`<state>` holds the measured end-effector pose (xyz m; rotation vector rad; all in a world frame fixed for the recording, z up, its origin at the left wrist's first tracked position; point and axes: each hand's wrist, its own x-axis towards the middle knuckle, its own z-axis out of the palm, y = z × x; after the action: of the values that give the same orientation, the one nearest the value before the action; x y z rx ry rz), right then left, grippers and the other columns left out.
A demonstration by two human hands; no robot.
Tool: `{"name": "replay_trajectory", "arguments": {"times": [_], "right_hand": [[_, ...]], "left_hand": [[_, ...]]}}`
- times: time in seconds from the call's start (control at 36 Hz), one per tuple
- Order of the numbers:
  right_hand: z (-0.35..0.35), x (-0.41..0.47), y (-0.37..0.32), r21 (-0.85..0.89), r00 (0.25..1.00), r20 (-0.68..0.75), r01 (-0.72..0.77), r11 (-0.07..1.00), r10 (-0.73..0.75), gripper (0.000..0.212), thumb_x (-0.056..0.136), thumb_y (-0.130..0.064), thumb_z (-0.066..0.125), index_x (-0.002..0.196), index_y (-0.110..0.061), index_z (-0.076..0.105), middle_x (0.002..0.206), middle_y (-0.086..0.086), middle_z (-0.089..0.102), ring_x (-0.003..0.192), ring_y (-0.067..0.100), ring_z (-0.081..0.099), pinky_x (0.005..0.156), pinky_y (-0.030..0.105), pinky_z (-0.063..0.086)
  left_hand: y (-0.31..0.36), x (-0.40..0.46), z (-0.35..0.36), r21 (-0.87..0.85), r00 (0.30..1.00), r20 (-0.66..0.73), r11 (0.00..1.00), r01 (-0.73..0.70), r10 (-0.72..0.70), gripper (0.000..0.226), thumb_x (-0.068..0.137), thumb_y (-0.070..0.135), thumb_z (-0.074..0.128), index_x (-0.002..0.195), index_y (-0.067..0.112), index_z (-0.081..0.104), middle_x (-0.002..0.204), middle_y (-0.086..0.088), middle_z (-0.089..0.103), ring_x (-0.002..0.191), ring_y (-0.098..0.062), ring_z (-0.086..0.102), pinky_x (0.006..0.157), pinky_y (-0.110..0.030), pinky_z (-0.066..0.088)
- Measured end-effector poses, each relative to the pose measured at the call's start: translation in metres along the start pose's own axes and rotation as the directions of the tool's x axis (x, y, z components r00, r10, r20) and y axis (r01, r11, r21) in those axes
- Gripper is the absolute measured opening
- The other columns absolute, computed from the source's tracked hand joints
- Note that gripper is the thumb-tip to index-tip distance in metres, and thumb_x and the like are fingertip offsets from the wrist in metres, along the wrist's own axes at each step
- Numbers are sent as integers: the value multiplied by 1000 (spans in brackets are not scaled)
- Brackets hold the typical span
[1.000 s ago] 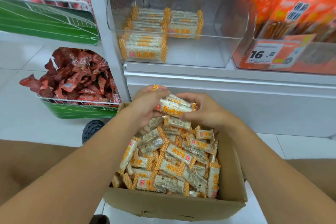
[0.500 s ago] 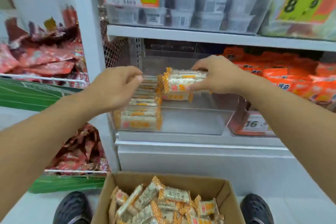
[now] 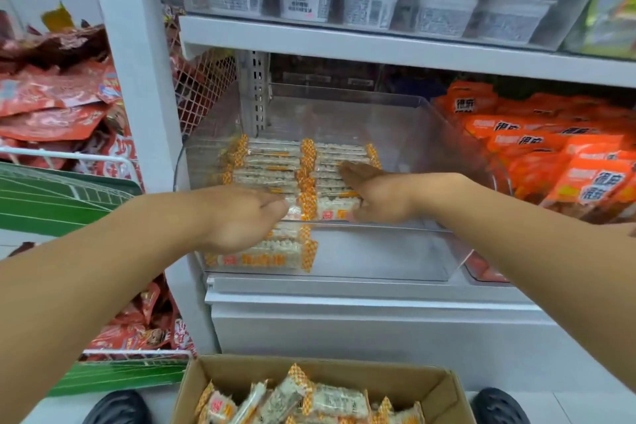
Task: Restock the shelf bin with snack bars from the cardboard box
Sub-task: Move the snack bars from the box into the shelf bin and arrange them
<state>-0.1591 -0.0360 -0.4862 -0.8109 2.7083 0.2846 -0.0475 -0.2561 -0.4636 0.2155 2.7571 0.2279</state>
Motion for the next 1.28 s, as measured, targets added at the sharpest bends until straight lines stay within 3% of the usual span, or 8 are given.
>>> {"name": "replay_trajectory", "arguments": {"times": [0.19, 0.5, 0.69, 0.75, 0.83, 0.89, 1.0, 1.28], "right_hand": [[0, 7, -8, 50, 994, 82, -75, 996, 71, 87, 98, -66, 32, 156, -29, -21, 162, -10, -28, 151, 12, -20, 120, 58, -1], [-22, -50, -13, 325, 953, -295, 35, 945, 66, 73, 99, -51, 51, 158, -17, 25, 166, 7, 17, 151, 25, 21, 120, 30, 17], [77, -154, -55, 431, 220, -902, 429, 794, 371, 28, 97, -22, 55, 75, -9, 66, 68, -3, 58, 64, 12, 53, 60, 24, 39], [126, -160, -75, 571, 301, -820, 387, 724, 487, 36, 96, -26, 54, 63, -13, 55, 56, -7, 46, 54, 14, 44, 53, 29, 32], [208, -151, -96, 654, 822, -468, 75, 753, 325, 35, 92, -50, 58, 68, -25, 54, 62, -9, 52, 62, 14, 51, 59, 30, 38], [250, -153, -104, 570, 971, -135, -87, 817, 197, 39, 83, -67, 62, 93, -29, 64, 93, -3, 66, 89, 21, 63, 71, 35, 49], [294, -176, -115, 510, 981, 182, -156, 846, 70, 97, 72, -71, 74, 146, -20, 40, 144, 5, 46, 128, 30, 50, 99, 46, 48], [320, -175, -146, 442, 944, 328, -187, 878, 36, 87, 68, -47, 88, 134, -18, 40, 133, 8, 44, 112, 32, 56, 88, 42, 51]], "left_hand": [[0, 2, 1, -9, 1000, 1, 1000, 2, -2, 56, 105, 48, 9, 157, 28, 20, 165, 8, 13, 151, -11, 11, 117, -23, 9], [0, -14, 12, 30, 876, -464, 991, -130, 129, 62, 99, 58, 24, 138, 20, 53, 139, -3, 57, 127, -22, 51, 105, -40, 42], [45, -51, 69, 244, 519, -751, 902, -355, 408, 28, 96, 37, 45, 86, 17, 61, 81, 3, 58, 78, -25, 57, 63, -39, 48], [56, -57, 104, 287, 544, -681, 862, -418, 491, 25, 94, 32, 49, 81, 14, 61, 78, 0, 57, 75, -27, 56, 61, -38, 48], [58, -61, 171, 299, 799, -381, 880, -369, 464, 29, 92, 40, 48, 94, 17, 64, 93, -5, 63, 88, -29, 61, 69, -37, 50], [55, -62, 217, 236, 970, -121, 955, -179, 212, 34, 92, 45, 52, 117, 23, 59, 117, -3, 61, 111, -28, 58, 86, -38, 51], [47, -77, 291, 24, 987, 115, 993, 114, -116, 59, 91, 44, 61, 141, 22, 42, 142, -4, 46, 127, -29, 48, 98, -42, 48], [30, -65, 302, -63, 973, 81, 973, 220, -215, 66, 86, 26, 70, 143, 18, 38, 142, -6, 47, 124, -31, 51, 97, -47, 48]]}}
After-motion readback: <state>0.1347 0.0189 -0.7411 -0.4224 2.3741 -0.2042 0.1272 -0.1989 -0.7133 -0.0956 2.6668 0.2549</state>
